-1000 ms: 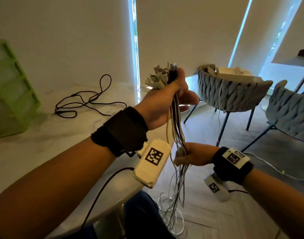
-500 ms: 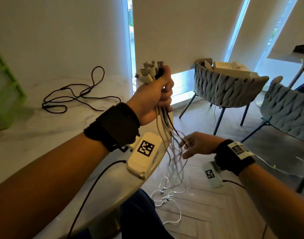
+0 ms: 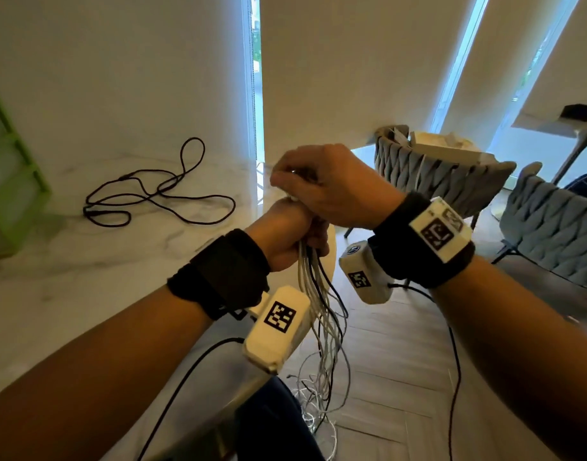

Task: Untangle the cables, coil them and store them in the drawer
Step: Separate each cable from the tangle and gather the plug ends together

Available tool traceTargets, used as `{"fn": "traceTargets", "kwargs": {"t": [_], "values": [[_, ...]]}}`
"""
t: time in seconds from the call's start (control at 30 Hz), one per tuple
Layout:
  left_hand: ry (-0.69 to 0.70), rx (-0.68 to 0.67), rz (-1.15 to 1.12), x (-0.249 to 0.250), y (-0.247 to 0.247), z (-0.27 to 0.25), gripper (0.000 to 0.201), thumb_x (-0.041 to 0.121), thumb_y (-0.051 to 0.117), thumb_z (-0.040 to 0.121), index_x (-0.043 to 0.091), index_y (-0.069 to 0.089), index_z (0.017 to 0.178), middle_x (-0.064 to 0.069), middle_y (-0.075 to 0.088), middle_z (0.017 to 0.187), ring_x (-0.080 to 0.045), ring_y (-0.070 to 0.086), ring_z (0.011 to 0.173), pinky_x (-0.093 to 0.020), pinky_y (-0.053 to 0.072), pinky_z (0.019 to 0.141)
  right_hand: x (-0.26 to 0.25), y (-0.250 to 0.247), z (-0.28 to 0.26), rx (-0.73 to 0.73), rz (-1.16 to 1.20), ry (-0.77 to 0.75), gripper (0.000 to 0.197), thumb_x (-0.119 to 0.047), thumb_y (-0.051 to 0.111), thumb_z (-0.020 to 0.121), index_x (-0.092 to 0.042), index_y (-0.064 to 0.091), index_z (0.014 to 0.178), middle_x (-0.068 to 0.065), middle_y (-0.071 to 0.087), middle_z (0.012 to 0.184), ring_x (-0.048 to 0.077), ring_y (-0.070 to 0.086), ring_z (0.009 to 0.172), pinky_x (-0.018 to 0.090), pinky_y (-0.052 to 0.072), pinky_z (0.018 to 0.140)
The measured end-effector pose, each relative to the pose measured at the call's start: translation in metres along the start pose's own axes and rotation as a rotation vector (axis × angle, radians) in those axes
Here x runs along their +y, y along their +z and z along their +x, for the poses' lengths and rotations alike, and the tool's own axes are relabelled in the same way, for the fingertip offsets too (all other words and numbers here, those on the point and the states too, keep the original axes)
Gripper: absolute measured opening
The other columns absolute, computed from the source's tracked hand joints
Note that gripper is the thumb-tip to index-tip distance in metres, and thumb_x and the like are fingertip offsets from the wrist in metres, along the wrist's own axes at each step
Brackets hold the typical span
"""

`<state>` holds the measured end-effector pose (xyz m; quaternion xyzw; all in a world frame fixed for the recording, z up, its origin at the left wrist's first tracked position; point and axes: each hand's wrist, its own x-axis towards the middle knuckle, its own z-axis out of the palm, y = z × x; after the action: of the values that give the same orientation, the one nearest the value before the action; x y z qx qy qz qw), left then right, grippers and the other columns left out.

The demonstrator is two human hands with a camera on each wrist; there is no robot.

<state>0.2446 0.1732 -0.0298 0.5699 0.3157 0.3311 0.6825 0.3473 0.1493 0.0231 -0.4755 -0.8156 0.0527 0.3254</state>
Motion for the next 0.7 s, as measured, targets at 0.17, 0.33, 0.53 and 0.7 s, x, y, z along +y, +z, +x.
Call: {"fn": "traceTargets", "kwargs": {"t": [0.17,0.33,0.53,0.7], "values": [[-0.016,-0.052,0.054,-0.001,-0.002,-0.003,0.027,0.006,0.035,0.099,0.01,0.045,0.074,0.004,0.031,0.043,-0.009,0.029,0.039,-0.032,0.038,0.052,0.001,0.006,-0.006,0.001,-0.056,-0.02,0.013,-0.024,0.052,0.095,-0.023,0.061,0.086,-0.011,0.056,0.085,0.002,0.054,0.077,0.012,0.041,0.068],[0.04,-0.135,0.121,0.004,0.01,-0.008,0.039,0.006,0.041,0.098,0.015,0.057,0.064,0.008,0.03,0.045,-0.007,0.026,0.041,-0.025,0.033,0.046,0.004,-0.014,-0.022,0.211,0.252,0.037,0.014,-0.025,0.065,0.089,-0.015,0.066,0.099,-0.005,0.067,0.087,0.008,0.065,0.082,0.018,0.052,0.076],[0.227,-0.027,0.028,0.016,0.016,0.0,0.034,0.025,0.044,0.102,0.008,0.06,0.078,0.006,0.028,0.047,-0.007,0.026,0.04,-0.02,0.032,0.042,0.045,0.009,-0.068,-0.328,0.376,0.511,0.05,-0.04,0.073,0.079,-0.03,0.056,0.125,-0.014,0.06,0.107,0.011,0.06,0.095,0.033,0.051,0.086],[0.231,-0.127,0.063,0.018,0.047,0.005,0.036,0.033,0.041,0.102,0.01,0.06,0.082,0.002,0.03,0.053,-0.01,0.03,0.044,-0.022,0.038,0.046,0.061,0.04,-0.083,-0.647,0.402,0.648,0.026,-0.03,0.055,0.094,-0.007,0.065,0.099,-0.009,0.054,0.061,0.006,0.037,0.05,0.019,0.03,0.049]]}}
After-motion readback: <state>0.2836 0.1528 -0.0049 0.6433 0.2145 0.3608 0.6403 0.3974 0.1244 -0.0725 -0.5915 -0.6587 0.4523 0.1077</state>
